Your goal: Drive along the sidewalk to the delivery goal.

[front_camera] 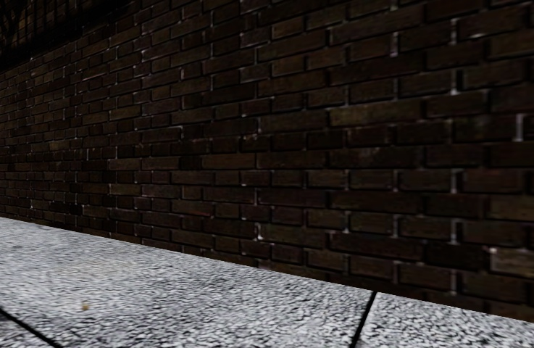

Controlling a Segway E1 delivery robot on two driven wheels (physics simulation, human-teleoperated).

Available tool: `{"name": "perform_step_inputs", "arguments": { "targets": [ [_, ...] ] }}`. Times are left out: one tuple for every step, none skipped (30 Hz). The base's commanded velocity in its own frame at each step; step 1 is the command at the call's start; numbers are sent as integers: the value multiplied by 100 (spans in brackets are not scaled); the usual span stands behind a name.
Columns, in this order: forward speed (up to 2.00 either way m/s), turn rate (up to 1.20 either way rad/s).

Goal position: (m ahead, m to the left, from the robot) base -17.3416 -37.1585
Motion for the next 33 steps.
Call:
{"name": "perform_step_inputs", "arguments": {
  "targets": [
    [0, -37],
    [24, -51],
    [47, -59],
    [47, -59],
    [74, -75],
    [84, -87],
    [91, -90],
    [93, -91],
    [93, -91],
    [96, -91],
    [97, -91],
    [98, -91],
    [99, -91],
    [99, -91],
    [99, -91],
    [99, -91],
    [100, -91],
    [100, -91],
    [103, -91],
    [106, -91],
    [110, -91],
    [114, -91],
    [114, -91],
    [118, -91],
    [121, -91],
    [123, -91],
    [123, -91],
    [124, -91],
    [124, -91],
    [124, -91],
    [124, -91],
    [124, -91],
    [124, -92]
  ]
}}
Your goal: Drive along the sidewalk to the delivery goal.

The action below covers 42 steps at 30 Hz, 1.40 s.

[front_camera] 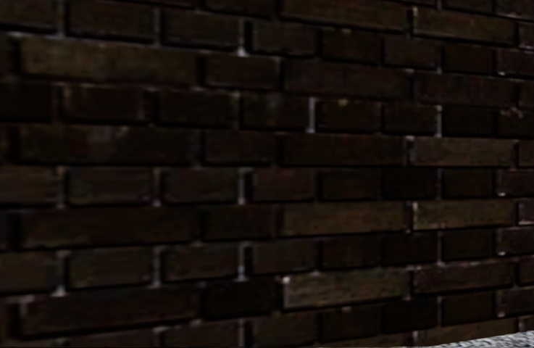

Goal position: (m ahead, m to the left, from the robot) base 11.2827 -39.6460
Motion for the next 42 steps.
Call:
{"name": "perform_step_inputs", "arguments": {
  "targets": [
    [124, -93],
    [124, -98],
    [124, -102],
    [124, -102],
    [124, -105],
    [123, -106],
    [121, -107],
    [121, -107],
    [119, -107],
    [104, -107],
    [24, 0],
    [0, 0],
    [0, 0],
    [0, 0],
    [0, 0],
    [0, 0],
    [0, 0],
    [0, 0],
    [0, 0],
    [0, 0],
    [0, 0],
    [0, 0],
    [0, 0],
    [0, 0],
    [0, 0],
    [0, 0],
    [0, 0],
    [0, 0],
    [0, 0],
    [0, 0],
    [0, 0],
    [0, 0],
    [-4, 0],
    [-31, 0],
    [-57, 0],
    [-57, 0],
    [-72, 0],
    [-78, 0],
    [-79, -17],
    [-79, -28],
    [-79, -28],
    [-84, -37]
  ]
}}
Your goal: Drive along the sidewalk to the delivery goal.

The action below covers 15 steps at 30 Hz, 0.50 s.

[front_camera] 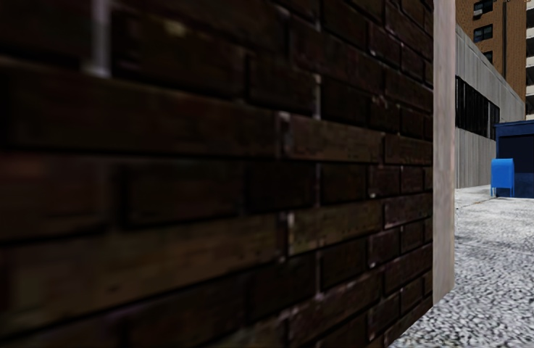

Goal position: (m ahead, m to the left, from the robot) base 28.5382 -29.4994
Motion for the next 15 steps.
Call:
{"name": "perform_step_inputs", "arguments": {
  "targets": [
    [-92, -47],
    [-97, -50],
    [-97, -50],
    [-109, -55],
    [-119, -58],
    [-121, -59],
    [-118, -59],
    [-118, -59],
    [-115, -59],
    [-114, -59],
    [-113, -59],
    [-113, -59],
    [-113, -59],
    [-111, -59],
    [-110, -59]
  ]
}}
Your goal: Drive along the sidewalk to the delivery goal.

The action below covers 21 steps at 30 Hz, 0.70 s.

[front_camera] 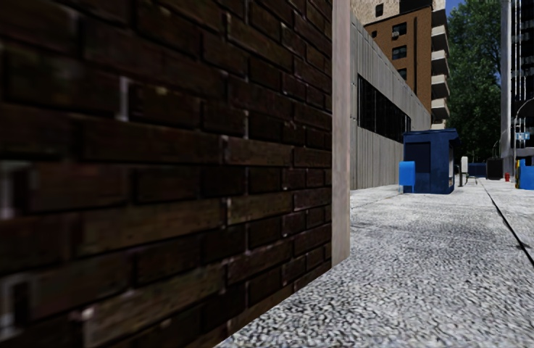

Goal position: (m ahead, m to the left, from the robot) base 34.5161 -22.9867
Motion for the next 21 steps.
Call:
{"name": "perform_step_inputs", "arguments": {
  "targets": [
    [-109, -59],
    [-109, -59],
    [-109, -59],
    [-109, -59],
    [-109, -59],
    [-109, -59],
    [-109, -59],
    [-107, -59],
    [-95, -59],
    [0, -16],
    [0, -16],
    [0, 0],
    [0, 0],
    [0, 0],
    [0, 0],
    [0, 0],
    [0, 0],
    [0, 0],
    [0, 0],
    [0, 0],
    [0, 0]
  ]
}}
